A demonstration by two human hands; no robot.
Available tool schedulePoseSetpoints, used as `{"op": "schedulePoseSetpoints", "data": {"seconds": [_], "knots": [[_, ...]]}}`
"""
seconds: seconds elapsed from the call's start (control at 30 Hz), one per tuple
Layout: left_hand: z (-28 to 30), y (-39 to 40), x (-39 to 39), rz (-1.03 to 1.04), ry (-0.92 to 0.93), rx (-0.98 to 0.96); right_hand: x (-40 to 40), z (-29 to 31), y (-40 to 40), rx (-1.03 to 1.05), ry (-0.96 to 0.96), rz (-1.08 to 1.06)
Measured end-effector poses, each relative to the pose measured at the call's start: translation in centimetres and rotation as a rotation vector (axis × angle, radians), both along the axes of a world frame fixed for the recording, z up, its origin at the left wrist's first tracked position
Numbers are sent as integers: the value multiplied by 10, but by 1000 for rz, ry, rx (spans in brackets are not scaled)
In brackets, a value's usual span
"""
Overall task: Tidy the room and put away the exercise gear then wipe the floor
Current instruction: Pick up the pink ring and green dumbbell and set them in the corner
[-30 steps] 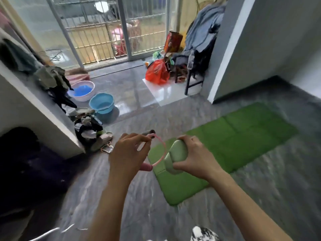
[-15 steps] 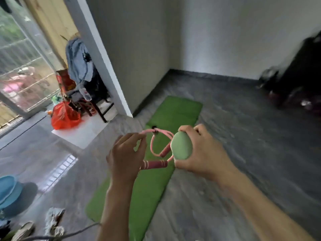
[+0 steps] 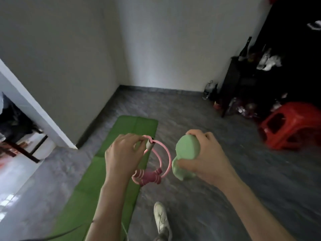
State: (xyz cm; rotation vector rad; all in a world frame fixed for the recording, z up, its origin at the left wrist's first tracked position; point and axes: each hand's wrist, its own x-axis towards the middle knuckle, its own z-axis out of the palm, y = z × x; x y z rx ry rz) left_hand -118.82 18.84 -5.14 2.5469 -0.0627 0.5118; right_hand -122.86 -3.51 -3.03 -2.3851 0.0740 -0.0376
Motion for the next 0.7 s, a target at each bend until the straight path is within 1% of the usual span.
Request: {"op": "schedulePoseSetpoints", "data": {"seconds": [0.07,0.2,0.33,0.57,0.7], "knots": [[0,-3,46,-4,26,-40,45,-4,-6,7,14,8],[10,-10,144,-54,75,-33,149,-2,-16,3,35,-21],[17,-24,228,-78,103,-97,236,0,-23,-36,-3,-36],[13,-48,351,-116,93,-37,355,-2,-51,-23,16,-73],[3,-68,425,-122,154,16,424,-12,-73,-11,32,-43]]}}
